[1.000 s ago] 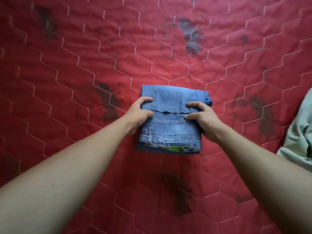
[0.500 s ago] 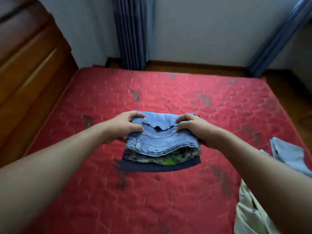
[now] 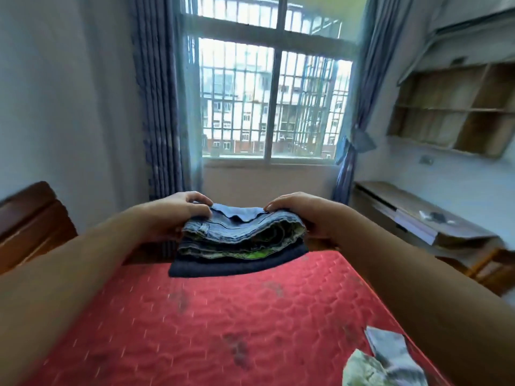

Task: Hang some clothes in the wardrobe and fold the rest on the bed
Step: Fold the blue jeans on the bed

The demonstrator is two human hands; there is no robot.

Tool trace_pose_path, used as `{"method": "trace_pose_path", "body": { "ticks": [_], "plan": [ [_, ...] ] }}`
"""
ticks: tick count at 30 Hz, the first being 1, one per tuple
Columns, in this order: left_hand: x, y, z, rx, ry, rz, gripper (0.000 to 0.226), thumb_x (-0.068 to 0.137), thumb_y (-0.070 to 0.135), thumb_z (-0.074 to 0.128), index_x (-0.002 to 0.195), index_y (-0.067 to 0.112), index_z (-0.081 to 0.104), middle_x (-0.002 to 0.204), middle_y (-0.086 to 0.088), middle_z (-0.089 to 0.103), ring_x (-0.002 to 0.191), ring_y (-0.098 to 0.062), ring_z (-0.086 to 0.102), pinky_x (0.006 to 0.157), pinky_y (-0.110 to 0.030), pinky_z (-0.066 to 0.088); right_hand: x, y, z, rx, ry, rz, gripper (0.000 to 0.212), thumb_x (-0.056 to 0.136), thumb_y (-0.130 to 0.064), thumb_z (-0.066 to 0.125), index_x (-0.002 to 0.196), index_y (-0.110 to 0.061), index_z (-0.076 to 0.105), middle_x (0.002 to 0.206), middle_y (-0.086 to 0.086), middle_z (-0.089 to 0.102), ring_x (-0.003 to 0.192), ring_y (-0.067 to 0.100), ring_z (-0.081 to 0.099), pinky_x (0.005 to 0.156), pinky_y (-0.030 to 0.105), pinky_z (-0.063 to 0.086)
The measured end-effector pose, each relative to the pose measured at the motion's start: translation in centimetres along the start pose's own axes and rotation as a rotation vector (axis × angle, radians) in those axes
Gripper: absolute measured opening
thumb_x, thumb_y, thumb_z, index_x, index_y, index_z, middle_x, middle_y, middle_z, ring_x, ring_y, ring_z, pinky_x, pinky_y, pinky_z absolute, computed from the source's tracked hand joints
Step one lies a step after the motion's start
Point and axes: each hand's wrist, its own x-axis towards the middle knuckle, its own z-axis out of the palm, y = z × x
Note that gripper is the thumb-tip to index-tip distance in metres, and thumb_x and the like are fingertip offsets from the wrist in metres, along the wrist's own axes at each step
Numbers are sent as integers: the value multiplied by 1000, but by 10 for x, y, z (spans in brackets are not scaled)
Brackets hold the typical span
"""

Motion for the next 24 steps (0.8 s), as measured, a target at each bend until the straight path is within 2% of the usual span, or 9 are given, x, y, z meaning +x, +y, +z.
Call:
{"method": "trace_pose_path", "body": {
  "ticks": [2,4,9,14,16,18,20,22,24],
  "plan": [
    [-13,28,2,0,-10,37,26,90,10,69,115,16,66,99,-22,65,89,-31,56,85,-46,44,-22,-20,-12,-56,35,-21,34,76,-30,74,103,-9,70,94,16,69,89,30,66,93,50,54],
    [-25,48,7,2,-5,55,25,91,9,68,115,14,65,103,-23,64,93,-32,55,90,-47,41,-38,-36,-22,-89,56,-52,28,80,-30,73,100,-10,70,90,12,70,85,28,67,88,45,54],
    [-60,70,13,5,47,51,26,91,10,68,117,14,66,104,-17,70,86,-23,66,77,-36,52,-58,-52,-33,-109,-49,-95,21,85,-27,71,98,-12,65,82,8,69,70,21,68,66,30,57],
    [-114,60,10,65,262,-11,23,91,14,69,114,19,66,104,-15,66,92,-25,56,83,-39,41,-59,-60,-7,-139,-230,-168,24,87,-22,69,107,-10,62,99,16,62,93,29,61,89,44,50],
    [-149,48,4,81,344,-42,22,91,13,69,112,19,65,111,-20,64,97,-26,53,87,-40,41,-58,-64,20,-167,-307,-205,25,88,-20,67,109,-8,64,101,18,61,95,30,59,91,47,49],
    [-191,31,-5,34,437,-82,24,91,10,69,115,14,65,117,-25,65,97,-27,56,91,-44,45,-58,-69,59,-204,-394,-254,23,88,-18,67,107,-5,66,100,21,60,93,30,59,86,46,48],
    [-243,11,-13,14,554,-130,23,92,9,68,114,12,64,117,-25,66,96,-28,60,92,-46,48,-63,-72,107,-268,-494,-322,21,89,-18,65,102,-1,67,99,26,60,92,31,59,85,48,48],
    [-304,-8,-22,1,671,-179,20,93,8,67,112,14,64,115,-24,66,96,-30,62,93,-48,49,-74,-74,164,-337,-596,-397,30,89,-21,64,100,6,69,104,30,64,93,34,62,88,52,51],
    [-370,-27,-29,-5,799,-235,20,93,7,67,112,14,64,115,-21,68,96,-29,65,92,-46,53,-92,-74,225,-318,-760,-423,31,89,-20,64,107,4,70,103,25,67,93,34,63,85,46,52]
  ]
}}
